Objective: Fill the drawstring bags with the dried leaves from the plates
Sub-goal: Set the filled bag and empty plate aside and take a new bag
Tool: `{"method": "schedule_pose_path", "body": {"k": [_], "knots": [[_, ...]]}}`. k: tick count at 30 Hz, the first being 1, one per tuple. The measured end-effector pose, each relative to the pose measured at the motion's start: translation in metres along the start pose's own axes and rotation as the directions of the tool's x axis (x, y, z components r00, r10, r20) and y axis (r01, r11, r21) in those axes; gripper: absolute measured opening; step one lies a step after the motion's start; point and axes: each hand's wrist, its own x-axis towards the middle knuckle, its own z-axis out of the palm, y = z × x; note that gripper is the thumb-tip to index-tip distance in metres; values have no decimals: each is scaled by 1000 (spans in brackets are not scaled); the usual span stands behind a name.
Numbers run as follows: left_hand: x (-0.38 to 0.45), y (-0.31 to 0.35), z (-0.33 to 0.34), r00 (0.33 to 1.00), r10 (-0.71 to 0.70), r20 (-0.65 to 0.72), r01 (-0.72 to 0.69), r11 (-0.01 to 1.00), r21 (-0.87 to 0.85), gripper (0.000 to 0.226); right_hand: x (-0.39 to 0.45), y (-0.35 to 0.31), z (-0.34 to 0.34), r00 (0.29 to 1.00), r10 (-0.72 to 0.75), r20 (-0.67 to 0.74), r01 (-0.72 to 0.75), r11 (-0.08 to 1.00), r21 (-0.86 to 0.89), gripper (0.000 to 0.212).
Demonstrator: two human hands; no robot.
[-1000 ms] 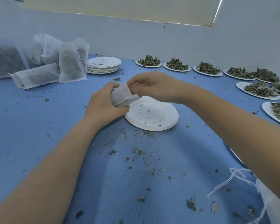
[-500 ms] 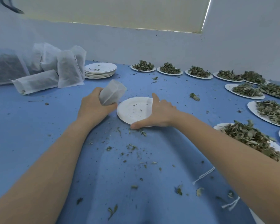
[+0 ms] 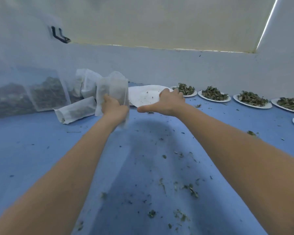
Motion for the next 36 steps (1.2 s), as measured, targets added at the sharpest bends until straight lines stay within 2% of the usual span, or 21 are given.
{"method": "schedule_pose_path", "body": {"k": [10, 13, 17, 20, 22, 24, 28, 32, 36], "knots": [[107, -37, 22, 989, 87, -120, -63, 980, 190, 48, 127, -28, 41, 997, 59, 45, -53, 990, -127, 120], [125, -49, 25, 977, 135, -165, -94, 969, 230, 46, 146, -31, 61, 996, 72, 45, -68, 993, -101, 120], [128, -52, 31, 951, 195, -238, -104, 932, 348, 47, 159, -35, 74, 998, 37, 43, -35, 998, -55, 116], [117, -48, 35, 915, 293, -276, -133, 867, 480, 66, 151, -35, 77, 999, -29, 26, 31, 996, -86, 114], [104, -42, 36, 904, 311, -294, -129, 853, 505, 73, 137, -32, 75, 997, -73, 26, 74, 995, -72, 112], [88, -34, 37, 893, 326, -309, -134, 850, 509, 68, 120, -29, 69, 995, -97, 29, 99, 993, -71, 109], [47, -10, 43, 921, 329, -210, -213, 874, 437, 46, 80, -23, 49, 996, -94, -11, 93, 995, -23, 99], [3, 16, 51, 953, 298, -55, -273, 923, 272, 58, 34, -11, 20, 997, -71, -42, 70, 997, -13, 87], [-48, 39, 67, 955, 285, 84, -296, 940, 171, 51, -16, 15, -12, 999, -18, -40, 17, 999, -31, 77]]}}
